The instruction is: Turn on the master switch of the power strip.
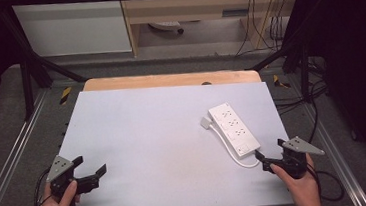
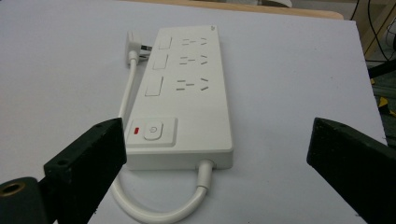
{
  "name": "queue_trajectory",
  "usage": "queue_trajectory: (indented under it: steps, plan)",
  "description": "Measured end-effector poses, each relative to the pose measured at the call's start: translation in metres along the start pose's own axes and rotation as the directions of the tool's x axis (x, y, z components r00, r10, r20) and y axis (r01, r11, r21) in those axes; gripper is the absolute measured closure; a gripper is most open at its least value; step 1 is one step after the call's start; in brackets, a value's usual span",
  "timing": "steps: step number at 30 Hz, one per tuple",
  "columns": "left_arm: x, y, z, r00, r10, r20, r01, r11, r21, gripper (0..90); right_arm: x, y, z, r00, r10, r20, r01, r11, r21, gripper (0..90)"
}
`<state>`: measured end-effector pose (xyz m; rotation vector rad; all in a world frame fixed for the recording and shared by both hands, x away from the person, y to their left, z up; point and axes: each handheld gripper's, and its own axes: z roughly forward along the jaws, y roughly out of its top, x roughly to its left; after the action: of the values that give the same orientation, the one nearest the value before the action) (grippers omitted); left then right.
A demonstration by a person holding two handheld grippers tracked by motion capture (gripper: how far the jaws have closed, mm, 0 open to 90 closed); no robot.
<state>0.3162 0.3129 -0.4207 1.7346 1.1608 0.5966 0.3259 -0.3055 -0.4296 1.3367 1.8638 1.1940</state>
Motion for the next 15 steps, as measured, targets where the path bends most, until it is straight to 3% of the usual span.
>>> queue_trajectory:
  steps: [8, 15]
  plan:
    - [-0.001, 0.001, 0.002, 1.0000, 0.007, -0.006, -0.007, 1.0000, 0.004, 6.7, 0.003, 0.006, -0.007, 0.9999, -0.015, 0.007, 0.015, 0.9999, -0.008, 4.5]
    - [0.002, 0.000, -0.004, 0.9998, -0.011, -0.018, 0.010, 0.9999, -0.007, 6.4, 0.008, 0.014, -0.010, 0.9995, 0.012, 0.028, -0.011, 0.9989, -0.045, 3.9]
